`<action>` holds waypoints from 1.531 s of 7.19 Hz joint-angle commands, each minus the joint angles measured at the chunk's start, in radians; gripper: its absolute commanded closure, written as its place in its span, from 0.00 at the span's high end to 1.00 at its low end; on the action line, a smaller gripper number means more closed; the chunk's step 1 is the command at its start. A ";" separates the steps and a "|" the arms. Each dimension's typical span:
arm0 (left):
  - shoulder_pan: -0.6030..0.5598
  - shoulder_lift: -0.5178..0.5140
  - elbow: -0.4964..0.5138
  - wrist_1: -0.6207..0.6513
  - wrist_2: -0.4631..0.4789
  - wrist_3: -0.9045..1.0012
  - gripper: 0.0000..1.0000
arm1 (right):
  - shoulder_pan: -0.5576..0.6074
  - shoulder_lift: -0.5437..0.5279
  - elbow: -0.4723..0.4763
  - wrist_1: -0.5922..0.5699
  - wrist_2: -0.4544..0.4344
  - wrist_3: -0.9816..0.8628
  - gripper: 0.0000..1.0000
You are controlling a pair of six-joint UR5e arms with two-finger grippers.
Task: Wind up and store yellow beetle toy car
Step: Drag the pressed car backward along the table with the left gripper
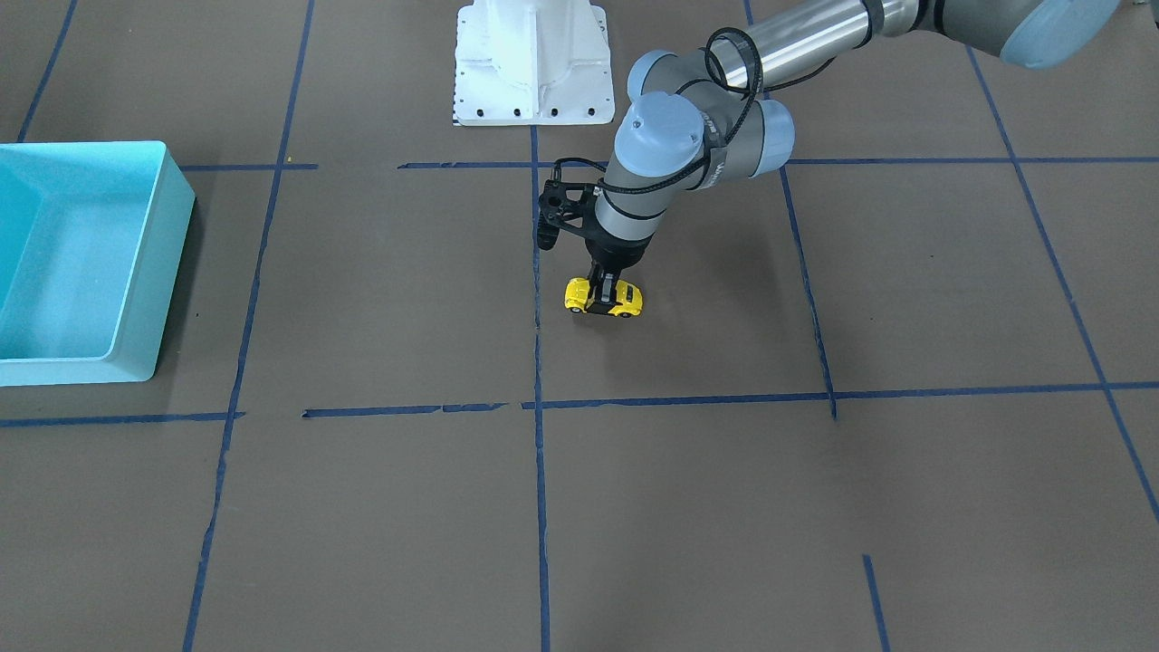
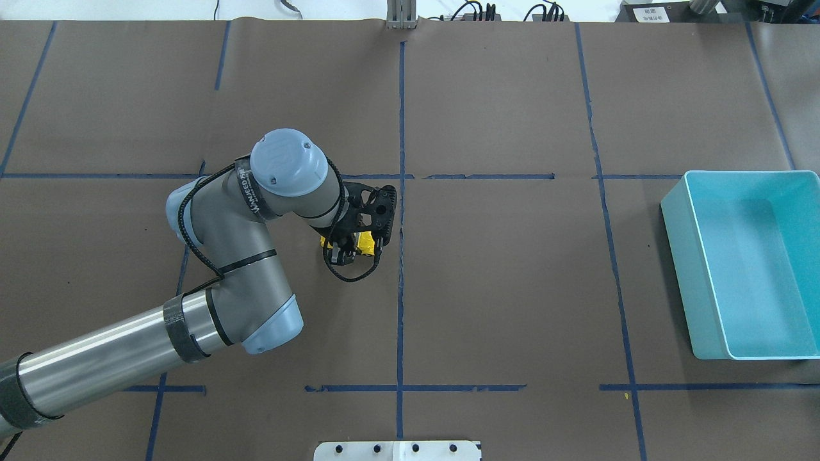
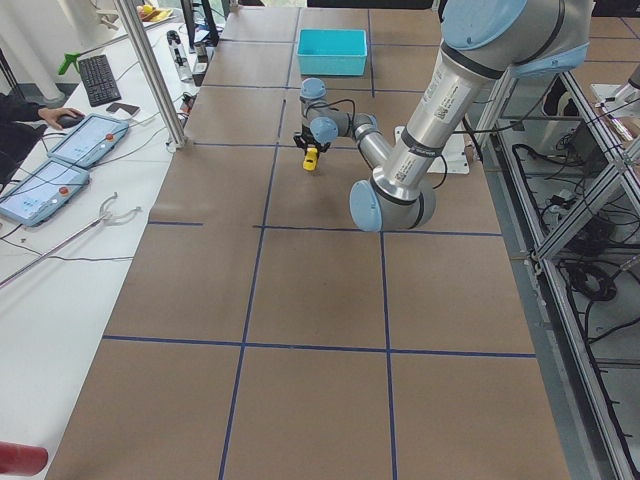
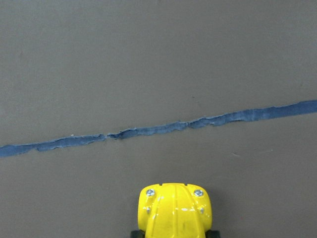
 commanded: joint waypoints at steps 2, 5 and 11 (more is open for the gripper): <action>-0.006 0.051 0.003 -0.167 -0.001 -0.045 0.00 | 0.000 0.000 0.000 0.000 0.000 0.000 1.00; -0.007 0.082 0.007 -0.264 -0.071 -0.087 0.00 | 0.002 0.000 0.000 0.000 0.000 0.000 1.00; -0.012 0.084 0.022 -0.284 -0.106 -0.133 0.00 | 0.000 0.000 0.000 0.000 0.000 0.000 1.00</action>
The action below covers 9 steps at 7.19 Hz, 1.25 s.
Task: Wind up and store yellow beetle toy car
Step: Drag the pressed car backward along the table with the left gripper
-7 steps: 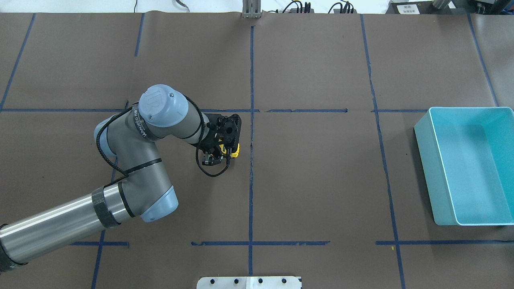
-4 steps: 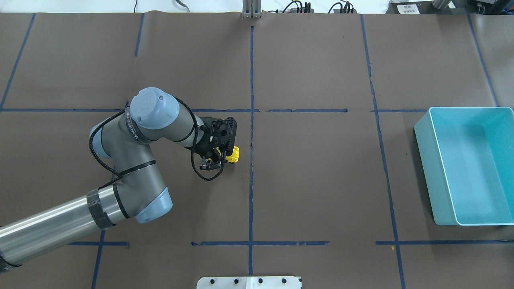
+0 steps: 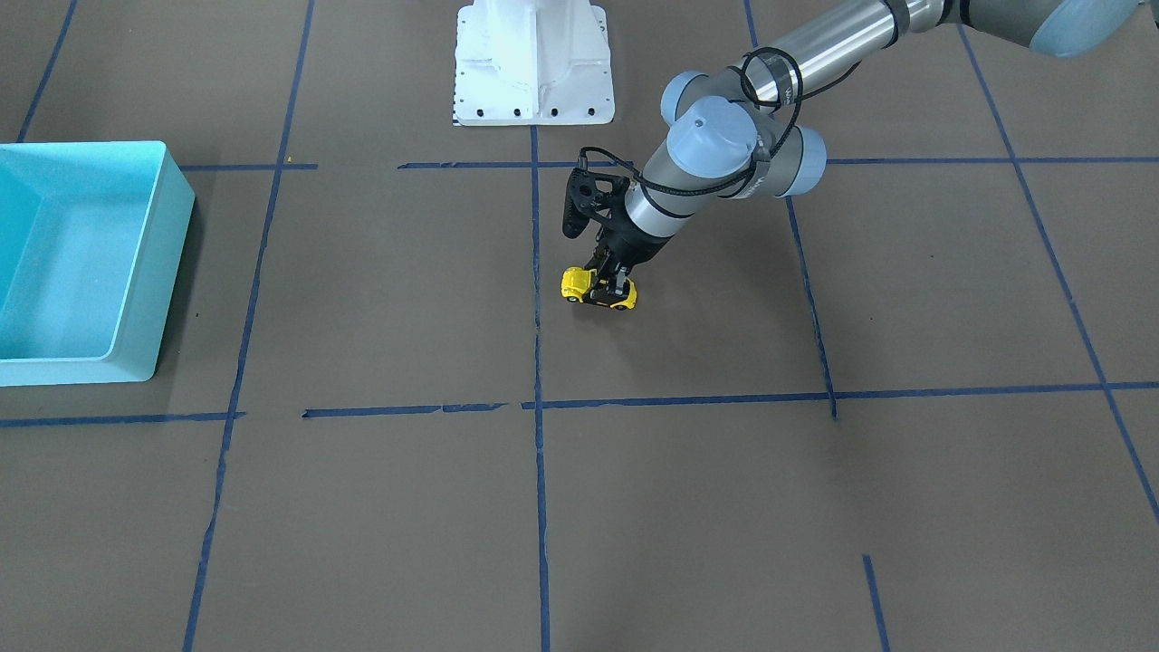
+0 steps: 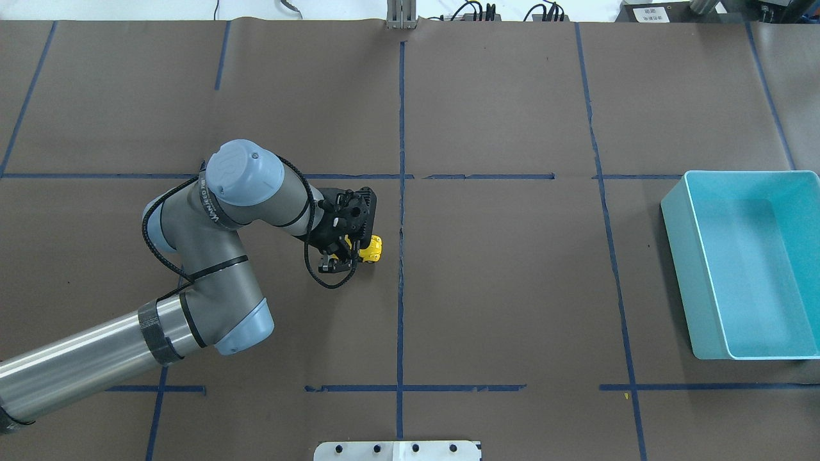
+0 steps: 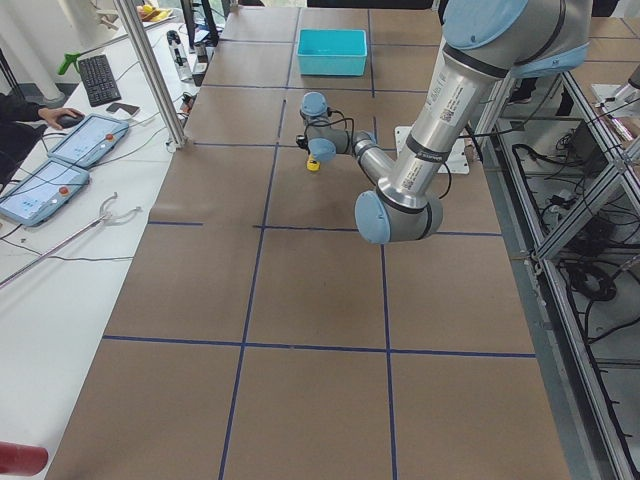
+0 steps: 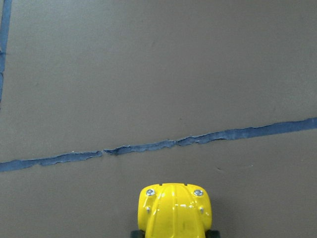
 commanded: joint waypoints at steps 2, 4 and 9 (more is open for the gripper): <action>-0.006 0.010 0.033 -0.070 -0.026 -0.032 0.00 | 0.000 0.000 0.000 0.000 0.000 0.000 1.00; -0.015 0.029 0.039 -0.103 -0.043 -0.035 0.00 | 0.001 0.000 0.000 0.000 0.000 0.000 1.00; -0.050 0.075 0.039 -0.151 -0.091 -0.034 0.00 | 0.000 0.000 0.000 0.000 0.000 0.000 1.00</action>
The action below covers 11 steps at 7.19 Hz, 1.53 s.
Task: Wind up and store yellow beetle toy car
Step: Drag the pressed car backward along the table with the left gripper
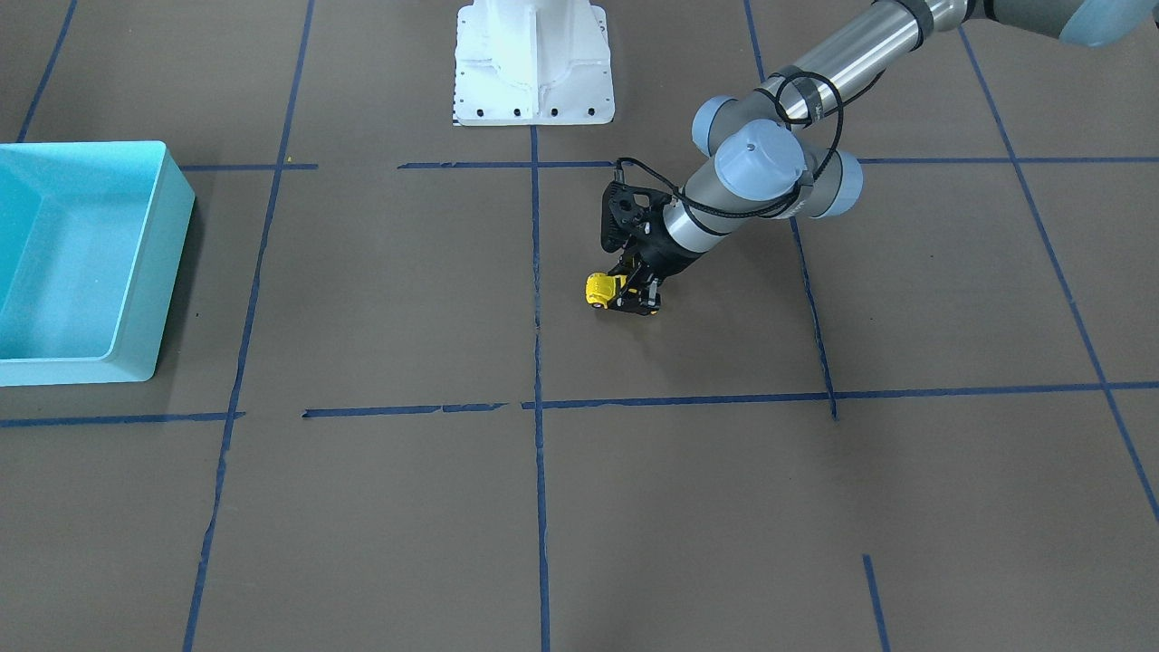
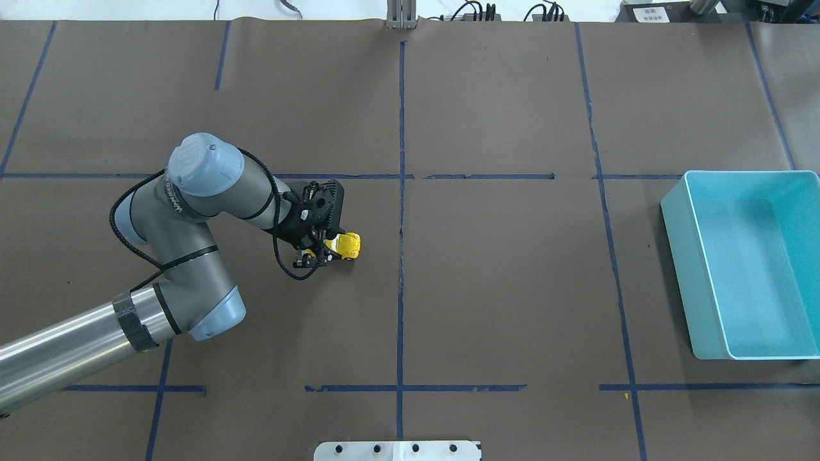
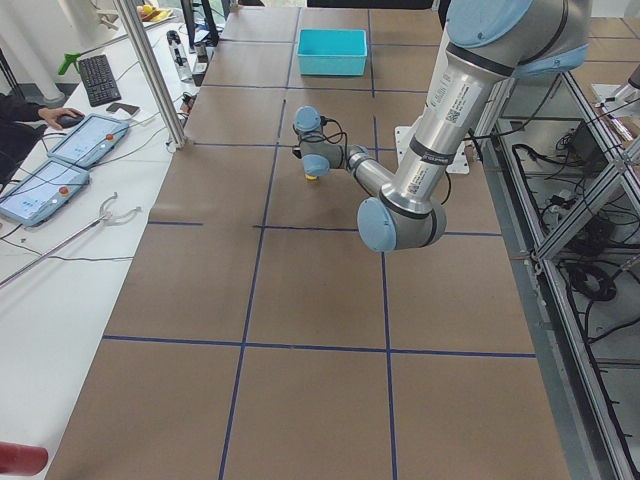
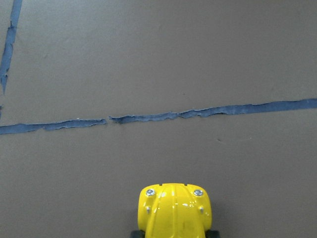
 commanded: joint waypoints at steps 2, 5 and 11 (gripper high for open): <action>-0.003 0.028 0.002 -0.012 -0.003 0.006 0.00 | -0.001 0.000 0.000 0.000 0.000 0.000 1.00; -0.032 0.090 0.002 -0.090 -0.046 0.009 0.00 | -0.001 0.000 0.000 0.000 0.000 0.000 1.00; -0.120 0.231 0.000 -0.224 -0.124 0.026 1.00 | -0.001 -0.003 0.000 0.000 0.000 0.000 1.00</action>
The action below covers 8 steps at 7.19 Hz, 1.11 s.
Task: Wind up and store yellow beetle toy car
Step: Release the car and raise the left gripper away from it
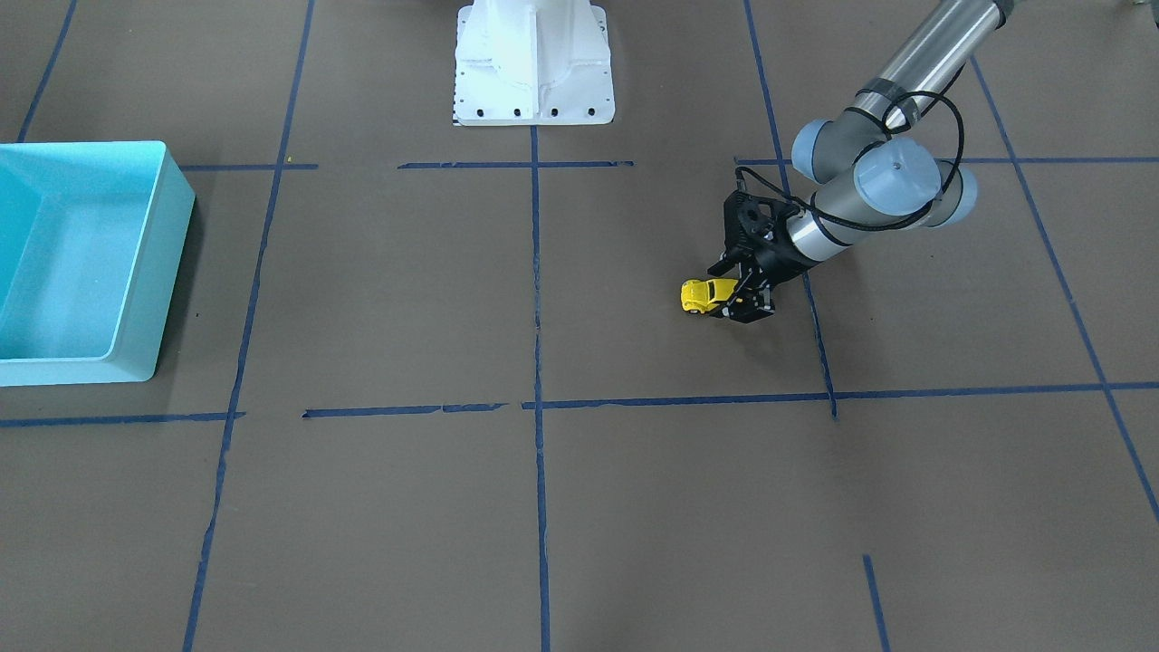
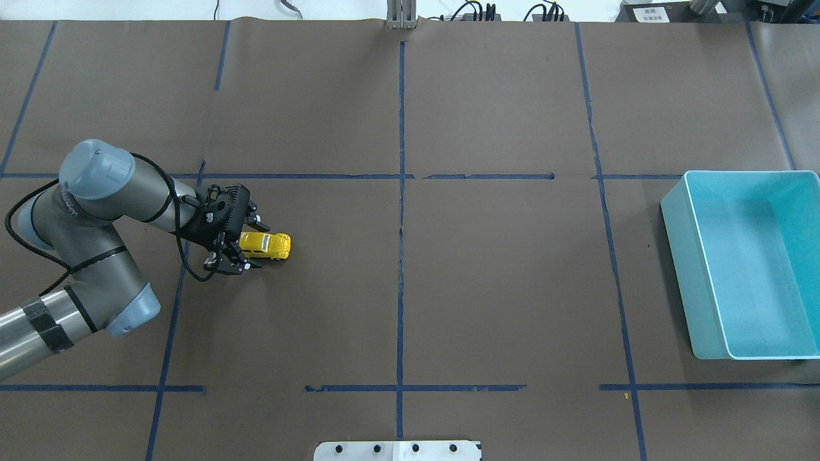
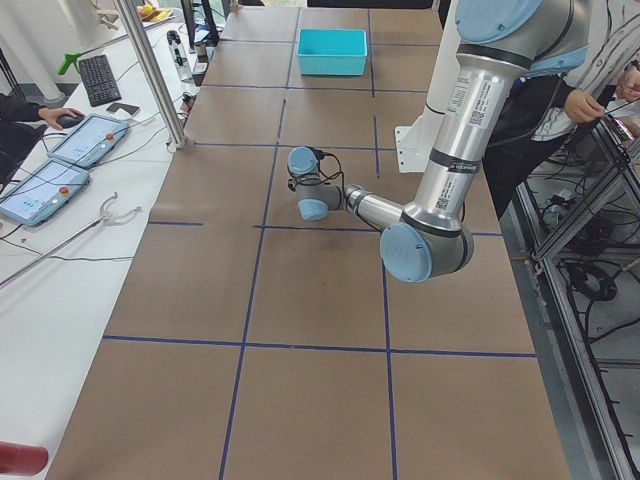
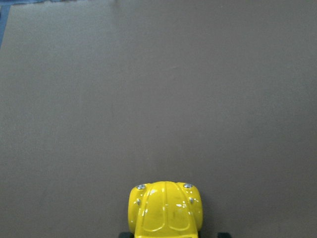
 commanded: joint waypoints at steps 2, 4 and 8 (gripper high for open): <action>-0.035 0.027 -0.010 -0.014 -0.028 -0.002 1.00 | -0.001 -0.002 0.000 0.000 0.000 0.000 1.00; -0.050 0.027 -0.015 -0.011 -0.029 -0.010 1.00 | -0.001 -0.002 0.000 0.000 0.000 0.000 1.00; -0.156 -0.021 -0.085 0.261 -0.178 -0.250 1.00 | 0.001 0.002 0.006 0.000 0.000 -0.002 1.00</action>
